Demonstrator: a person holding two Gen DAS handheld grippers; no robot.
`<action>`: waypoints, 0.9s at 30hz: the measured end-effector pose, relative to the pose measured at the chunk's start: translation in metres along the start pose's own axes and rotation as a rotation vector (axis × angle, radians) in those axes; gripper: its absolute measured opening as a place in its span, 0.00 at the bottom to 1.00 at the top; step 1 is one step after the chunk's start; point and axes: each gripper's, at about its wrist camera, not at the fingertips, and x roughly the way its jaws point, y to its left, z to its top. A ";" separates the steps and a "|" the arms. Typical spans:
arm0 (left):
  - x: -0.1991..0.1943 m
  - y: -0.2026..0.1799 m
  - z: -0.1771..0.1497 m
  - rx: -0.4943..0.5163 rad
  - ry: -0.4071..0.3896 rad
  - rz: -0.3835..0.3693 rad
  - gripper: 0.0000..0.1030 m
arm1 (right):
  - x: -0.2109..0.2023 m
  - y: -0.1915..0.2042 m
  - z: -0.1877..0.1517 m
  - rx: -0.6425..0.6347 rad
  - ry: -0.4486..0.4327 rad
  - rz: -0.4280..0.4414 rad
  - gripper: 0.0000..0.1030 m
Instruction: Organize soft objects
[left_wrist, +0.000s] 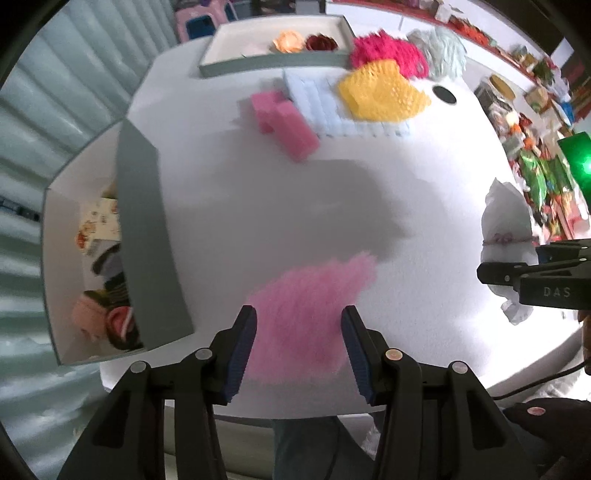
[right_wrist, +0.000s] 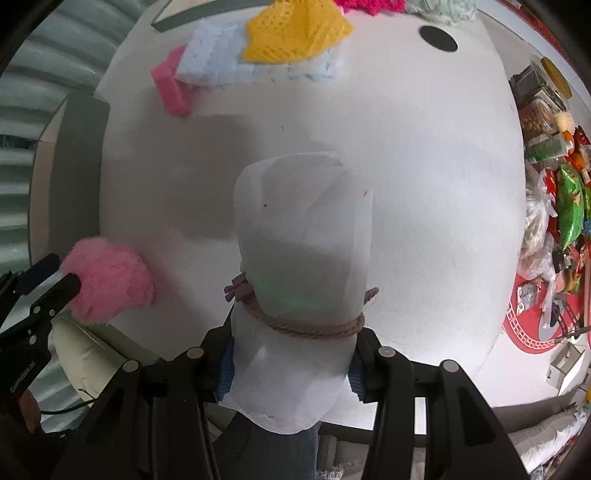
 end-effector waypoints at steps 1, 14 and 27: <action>-0.004 0.004 -0.002 -0.008 -0.011 0.008 0.49 | -0.001 0.001 -0.008 -0.003 -0.004 0.006 0.51; -0.014 0.040 0.010 -0.017 -0.055 -0.015 0.64 | -0.028 0.006 -0.020 0.057 -0.046 0.036 0.51; 0.121 -0.017 0.051 0.280 0.236 -0.072 0.89 | -0.022 -0.039 -0.080 0.329 0.005 -0.024 0.53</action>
